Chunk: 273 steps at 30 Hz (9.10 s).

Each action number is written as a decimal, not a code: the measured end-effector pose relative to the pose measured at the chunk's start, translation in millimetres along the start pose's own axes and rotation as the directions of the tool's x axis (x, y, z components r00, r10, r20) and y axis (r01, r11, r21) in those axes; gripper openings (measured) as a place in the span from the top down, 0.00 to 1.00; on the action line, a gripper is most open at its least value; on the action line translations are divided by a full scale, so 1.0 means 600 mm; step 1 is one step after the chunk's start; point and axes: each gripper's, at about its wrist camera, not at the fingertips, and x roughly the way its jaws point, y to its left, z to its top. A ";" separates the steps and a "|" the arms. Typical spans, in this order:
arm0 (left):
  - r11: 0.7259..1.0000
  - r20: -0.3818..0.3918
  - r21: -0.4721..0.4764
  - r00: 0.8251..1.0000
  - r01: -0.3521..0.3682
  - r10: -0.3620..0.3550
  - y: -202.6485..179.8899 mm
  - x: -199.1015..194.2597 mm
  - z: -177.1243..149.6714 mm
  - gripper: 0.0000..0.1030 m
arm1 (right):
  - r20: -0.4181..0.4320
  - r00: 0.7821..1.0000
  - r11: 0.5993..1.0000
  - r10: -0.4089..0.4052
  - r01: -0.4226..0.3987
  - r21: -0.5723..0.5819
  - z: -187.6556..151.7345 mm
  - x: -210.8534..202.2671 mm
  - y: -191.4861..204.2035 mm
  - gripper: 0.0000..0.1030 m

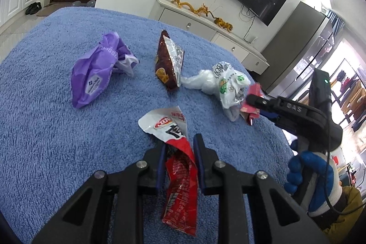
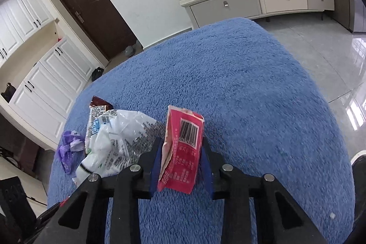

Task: Collect trash
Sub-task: 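Grasp the red chip bag with the left tool while the right tool grasps the pink box, then carry the red chip bag and pink box over the bin and open both tools, then move both open tools back from the bin to the rug, then grasp the purple bag with the left tool while the right tool grasps the white plastic bag, then carry the purple bag and white plastic bag over the bin and open both tools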

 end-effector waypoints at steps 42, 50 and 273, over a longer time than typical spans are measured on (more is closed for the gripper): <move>0.942 -0.014 0.306 0.990 0.135 -0.138 -0.459 -0.085 -0.010 0.79 | 0.435 0.878 0.980 -0.198 0.181 0.081 -0.152 -0.479 -0.151 0.74; 0.883 -0.144 0.403 0.970 0.240 -0.197 -0.639 0.027 -0.036 0.79 | 0.408 0.862 0.950 -0.300 0.231 0.210 -0.171 -0.483 -0.278 0.73; 0.798 -0.497 0.473 0.861 0.373 -0.108 -0.839 0.431 -0.213 0.55 | 0.206 0.922 0.806 -0.327 0.158 0.571 -0.244 -0.366 -0.575 0.71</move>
